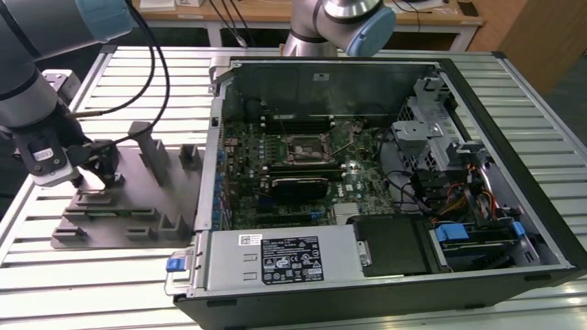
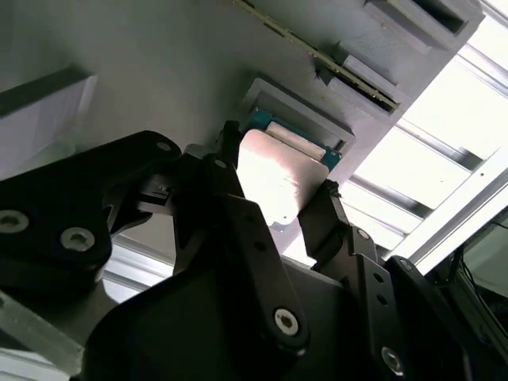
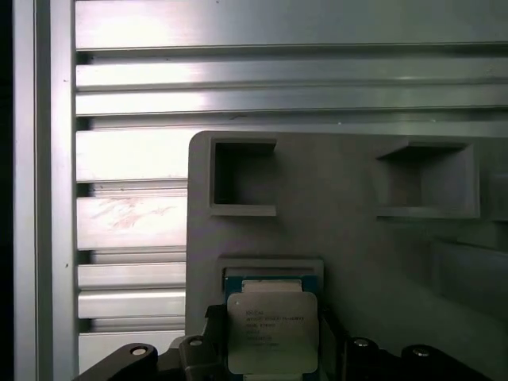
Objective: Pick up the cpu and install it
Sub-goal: 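Pick up the cpu and move it towards the insertion slot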
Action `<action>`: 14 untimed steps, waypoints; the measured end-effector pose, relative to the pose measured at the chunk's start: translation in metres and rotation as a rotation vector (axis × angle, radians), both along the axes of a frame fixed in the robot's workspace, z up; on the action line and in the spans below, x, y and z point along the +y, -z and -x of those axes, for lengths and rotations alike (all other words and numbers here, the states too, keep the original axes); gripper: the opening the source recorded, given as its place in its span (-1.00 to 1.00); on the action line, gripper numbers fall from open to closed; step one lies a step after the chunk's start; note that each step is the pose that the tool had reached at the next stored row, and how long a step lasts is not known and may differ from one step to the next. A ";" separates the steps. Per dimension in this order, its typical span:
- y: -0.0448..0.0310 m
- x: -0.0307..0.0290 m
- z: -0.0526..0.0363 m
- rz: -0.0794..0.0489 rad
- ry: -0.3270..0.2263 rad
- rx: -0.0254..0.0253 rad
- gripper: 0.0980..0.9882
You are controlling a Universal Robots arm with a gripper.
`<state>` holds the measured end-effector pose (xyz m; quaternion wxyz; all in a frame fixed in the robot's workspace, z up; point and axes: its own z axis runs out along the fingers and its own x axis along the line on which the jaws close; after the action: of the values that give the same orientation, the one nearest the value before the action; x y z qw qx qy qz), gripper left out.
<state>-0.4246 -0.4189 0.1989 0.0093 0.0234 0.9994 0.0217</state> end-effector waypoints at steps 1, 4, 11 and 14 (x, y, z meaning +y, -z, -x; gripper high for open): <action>-0.0021 0.0000 0.0000 0.000 0.000 -0.0001 0.00; -0.0083 0.0000 0.0000 0.000 0.000 -0.0011 0.00; -0.0212 0.0000 0.0000 0.000 0.000 -0.0028 0.00; -0.0263 0.0000 0.0000 0.000 0.000 -0.0032 0.00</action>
<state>-0.4246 -0.4189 0.2253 0.0109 0.0233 0.9994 0.0217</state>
